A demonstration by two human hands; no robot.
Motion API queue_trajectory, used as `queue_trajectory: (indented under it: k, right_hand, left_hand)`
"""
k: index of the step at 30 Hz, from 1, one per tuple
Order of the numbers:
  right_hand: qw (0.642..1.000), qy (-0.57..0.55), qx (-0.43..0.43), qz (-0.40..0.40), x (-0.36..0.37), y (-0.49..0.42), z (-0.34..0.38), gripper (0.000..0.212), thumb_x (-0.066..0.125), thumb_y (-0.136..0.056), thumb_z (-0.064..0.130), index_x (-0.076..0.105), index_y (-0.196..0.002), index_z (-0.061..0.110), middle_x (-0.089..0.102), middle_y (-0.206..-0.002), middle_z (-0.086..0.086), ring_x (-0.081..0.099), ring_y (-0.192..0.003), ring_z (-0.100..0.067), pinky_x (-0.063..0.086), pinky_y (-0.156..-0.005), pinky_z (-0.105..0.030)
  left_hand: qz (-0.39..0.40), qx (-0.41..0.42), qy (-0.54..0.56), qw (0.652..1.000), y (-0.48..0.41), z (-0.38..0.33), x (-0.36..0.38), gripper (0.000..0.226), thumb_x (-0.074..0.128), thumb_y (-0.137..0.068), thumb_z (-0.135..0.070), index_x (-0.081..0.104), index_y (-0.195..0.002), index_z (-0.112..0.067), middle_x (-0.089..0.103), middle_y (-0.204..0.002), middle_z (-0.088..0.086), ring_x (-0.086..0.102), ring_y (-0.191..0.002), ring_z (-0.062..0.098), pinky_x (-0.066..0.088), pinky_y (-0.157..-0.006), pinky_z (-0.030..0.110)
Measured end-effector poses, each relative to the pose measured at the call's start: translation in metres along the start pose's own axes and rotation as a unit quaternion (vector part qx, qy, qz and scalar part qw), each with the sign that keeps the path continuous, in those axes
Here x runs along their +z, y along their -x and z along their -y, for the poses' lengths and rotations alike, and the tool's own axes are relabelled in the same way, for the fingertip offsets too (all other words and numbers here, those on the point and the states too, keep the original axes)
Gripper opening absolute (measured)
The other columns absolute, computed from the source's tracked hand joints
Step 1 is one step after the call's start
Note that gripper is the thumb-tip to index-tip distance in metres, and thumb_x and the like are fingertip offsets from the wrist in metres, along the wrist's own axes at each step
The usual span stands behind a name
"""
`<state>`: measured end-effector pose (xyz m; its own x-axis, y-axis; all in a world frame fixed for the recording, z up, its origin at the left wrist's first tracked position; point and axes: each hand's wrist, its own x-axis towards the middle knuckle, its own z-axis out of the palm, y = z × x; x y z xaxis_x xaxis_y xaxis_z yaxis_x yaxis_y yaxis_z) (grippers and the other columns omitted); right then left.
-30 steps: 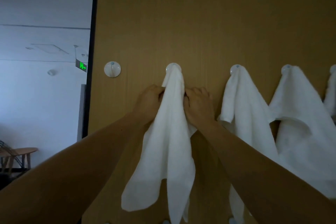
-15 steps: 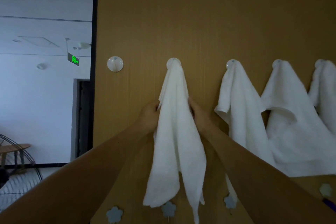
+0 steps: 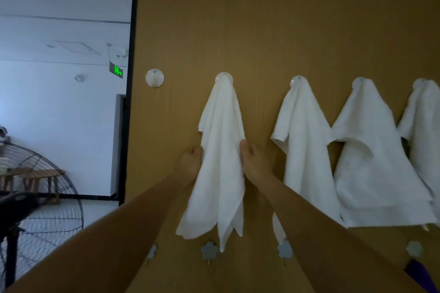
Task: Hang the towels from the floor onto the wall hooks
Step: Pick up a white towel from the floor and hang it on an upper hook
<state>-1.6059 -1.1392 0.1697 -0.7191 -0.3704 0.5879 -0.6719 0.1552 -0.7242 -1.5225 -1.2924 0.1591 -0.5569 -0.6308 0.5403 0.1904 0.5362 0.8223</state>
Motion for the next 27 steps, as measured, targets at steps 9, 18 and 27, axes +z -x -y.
queue_trajectory:
  k: [9,18,27]
  right_hand:
    - [0.993,0.072,-0.084,-0.045,-0.021,0.037,-0.001,0.097,0.004,-0.079,0.079,0.040,-0.141,0.013,0.041,-0.148,-0.008,0.032,-0.140,-0.027,0.026,-0.116,-0.048]
    - [0.989,0.030,-0.080,0.123,0.021,0.162,0.000,0.066,0.030,-0.099,0.053,0.023,-0.152,0.014,0.022,-0.159,-0.003,0.022,-0.145,-0.019,0.018,-0.116,-0.033]
    - [0.931,0.079,-0.061,0.350,0.120,0.381,-0.012,0.065,0.033,-0.100,0.050,0.031,-0.147,0.006,0.030,-0.154,-0.013,0.029,-0.140,-0.025,0.021,-0.117,-0.037]
  left_hand:
    - [-0.144,-0.026,-0.079,0.986,0.069,0.007,-0.020,0.033,0.030,-0.099,-0.039,0.040,-0.068,-0.031,0.046,-0.070,-0.011,0.043,-0.062,0.003,0.029,-0.052,0.022]
    - [-0.020,-0.077,-0.269,0.960,0.205,0.029,-0.080,0.043,0.030,-0.099,-0.046,0.059,-0.096,-0.014,0.061,-0.093,0.000,0.057,-0.089,0.024,0.044,-0.068,0.031]
    - [0.006,-0.269,-0.373,0.888,0.439,0.109,-0.200,0.055,0.033,-0.096,-0.051,0.054,-0.126,-0.011,0.055,-0.131,0.015,0.053,-0.116,0.035,0.043,-0.099,0.046]
